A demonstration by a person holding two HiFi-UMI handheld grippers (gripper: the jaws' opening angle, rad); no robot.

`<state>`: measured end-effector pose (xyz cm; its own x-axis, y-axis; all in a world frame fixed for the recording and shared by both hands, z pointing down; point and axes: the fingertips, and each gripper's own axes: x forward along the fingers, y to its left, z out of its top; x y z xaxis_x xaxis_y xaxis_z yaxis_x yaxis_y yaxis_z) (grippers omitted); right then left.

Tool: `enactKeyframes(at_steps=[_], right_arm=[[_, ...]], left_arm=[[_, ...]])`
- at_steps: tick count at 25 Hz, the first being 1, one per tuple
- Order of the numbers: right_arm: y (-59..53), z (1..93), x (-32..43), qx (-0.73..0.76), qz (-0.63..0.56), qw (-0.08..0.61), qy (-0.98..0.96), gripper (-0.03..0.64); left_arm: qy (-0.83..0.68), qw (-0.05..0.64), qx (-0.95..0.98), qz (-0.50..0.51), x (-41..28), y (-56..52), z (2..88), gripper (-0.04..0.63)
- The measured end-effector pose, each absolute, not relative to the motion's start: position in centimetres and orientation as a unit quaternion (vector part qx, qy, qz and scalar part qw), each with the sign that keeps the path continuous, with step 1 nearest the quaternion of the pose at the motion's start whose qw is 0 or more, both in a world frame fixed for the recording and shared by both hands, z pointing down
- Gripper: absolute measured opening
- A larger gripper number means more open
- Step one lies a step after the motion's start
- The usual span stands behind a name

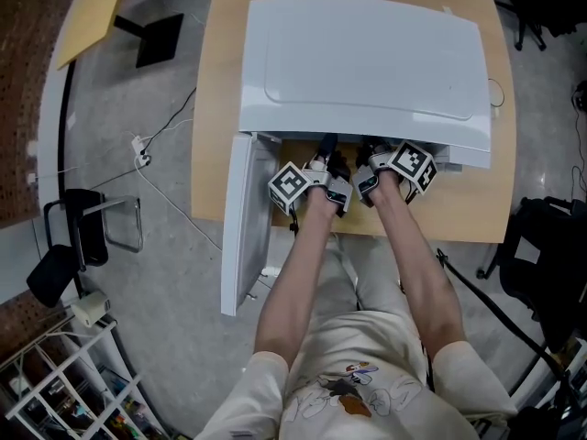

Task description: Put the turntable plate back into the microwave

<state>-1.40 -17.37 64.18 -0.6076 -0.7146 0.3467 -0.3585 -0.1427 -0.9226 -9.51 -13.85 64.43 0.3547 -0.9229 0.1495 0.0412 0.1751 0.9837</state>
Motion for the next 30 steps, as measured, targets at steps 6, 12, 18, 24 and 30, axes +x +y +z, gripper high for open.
enactKeyframes(at_steps=[6,12,18,24,30], right_arm=[[-17.4,64.4,-0.7,-0.469,-0.589,0.076,0.654,0.057],[-15.4,64.4,-0.5,-0.462,-0.589,0.049,0.661,0.054],[-14.5,65.4,-2.9,-0.408,-0.622,0.021,0.668,0.008],[-14.7,65.6,-3.1,-0.412,-0.625,0.024,0.663,0.008],[-16.0,65.7,-1.3,-0.452,-0.623,0.061,0.635,0.008]], left_arm=[[-0.436,0.651,0.517,-0.346,-9.5,-14.0,65.1,0.025],[-0.441,0.655,0.515,-0.333,-9.2,-14.0,65.9,0.021],[-0.443,0.659,0.521,-0.313,-9.3,-14.1,65.8,0.021],[-0.452,0.65,0.531,-0.303,-10.1,-13.7,65.4,-0.006],[-0.448,0.645,0.545,-0.293,-10.3,-13.7,64.7,-0.006]])
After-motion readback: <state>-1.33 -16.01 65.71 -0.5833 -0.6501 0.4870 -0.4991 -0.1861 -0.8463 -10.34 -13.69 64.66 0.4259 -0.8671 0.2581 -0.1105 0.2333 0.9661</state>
